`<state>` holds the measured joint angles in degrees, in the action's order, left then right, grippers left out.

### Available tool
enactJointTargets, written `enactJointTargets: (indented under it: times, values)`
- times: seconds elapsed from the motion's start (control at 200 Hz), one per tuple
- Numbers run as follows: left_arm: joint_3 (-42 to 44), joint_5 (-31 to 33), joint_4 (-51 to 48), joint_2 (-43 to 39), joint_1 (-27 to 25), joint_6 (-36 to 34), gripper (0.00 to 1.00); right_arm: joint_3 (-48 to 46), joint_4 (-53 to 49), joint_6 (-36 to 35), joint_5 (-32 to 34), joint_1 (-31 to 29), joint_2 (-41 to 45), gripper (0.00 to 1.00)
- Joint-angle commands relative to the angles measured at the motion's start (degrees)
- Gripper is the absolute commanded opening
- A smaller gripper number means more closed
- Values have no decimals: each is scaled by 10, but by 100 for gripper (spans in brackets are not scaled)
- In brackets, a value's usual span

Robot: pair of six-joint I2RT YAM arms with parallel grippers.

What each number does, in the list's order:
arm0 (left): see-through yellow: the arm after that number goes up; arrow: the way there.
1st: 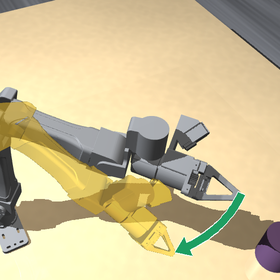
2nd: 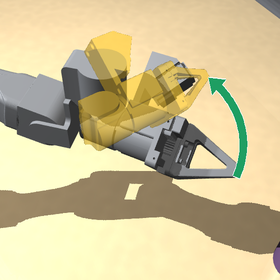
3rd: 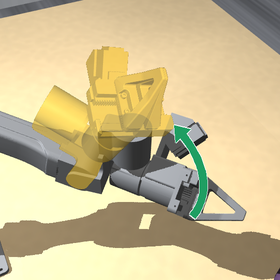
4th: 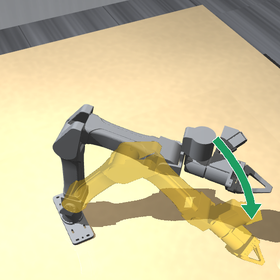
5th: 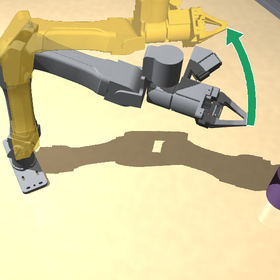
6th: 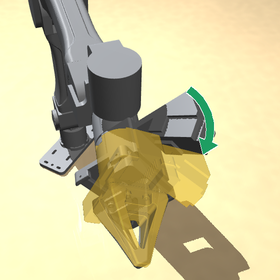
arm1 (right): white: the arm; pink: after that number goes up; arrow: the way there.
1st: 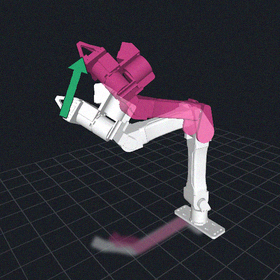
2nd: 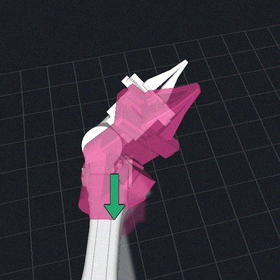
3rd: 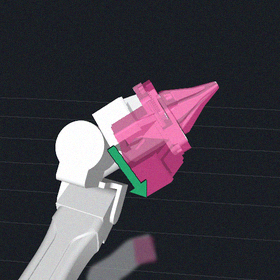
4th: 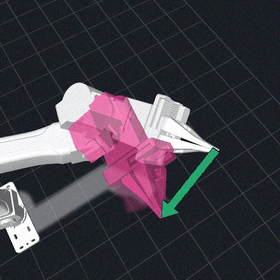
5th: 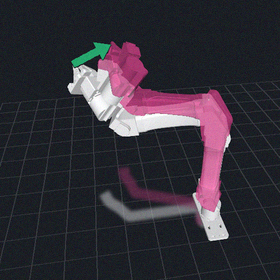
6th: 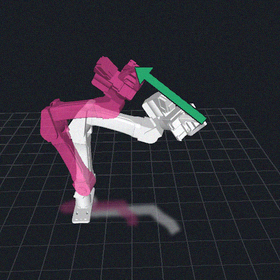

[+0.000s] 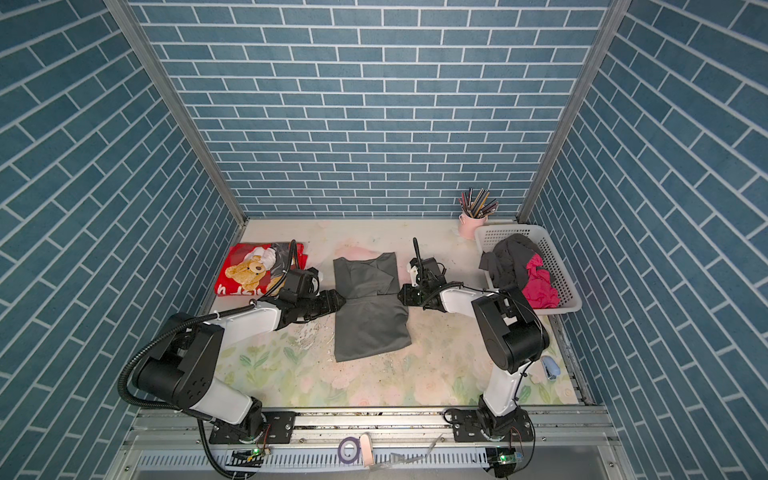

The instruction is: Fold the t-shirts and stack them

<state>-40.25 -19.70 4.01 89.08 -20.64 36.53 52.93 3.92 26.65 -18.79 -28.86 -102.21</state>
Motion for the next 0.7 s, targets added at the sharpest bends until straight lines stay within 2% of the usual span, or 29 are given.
enactJointTargets:
  times: [0.0,0.16,0.305,0.46,0.545,0.695]
  values:
    - [-7,-14,11,12,2,-8,75,-4,-12,-9,6,5,29,43]
    - [-8,-21,20,19,2,-7,72,-19,-7,-8,0,6,36,47]
    - [-9,-28,28,28,1,-4,68,-19,13,-3,-22,6,6,39]
    - [-10,-28,30,30,0,-7,66,-23,23,0,-17,5,-5,37]
    - [-11,-28,30,32,0,-8,65,-22,16,-5,-4,6,-6,38]
    - [-12,-28,35,41,-3,-8,65,-25,5,-12,20,6,-10,47]
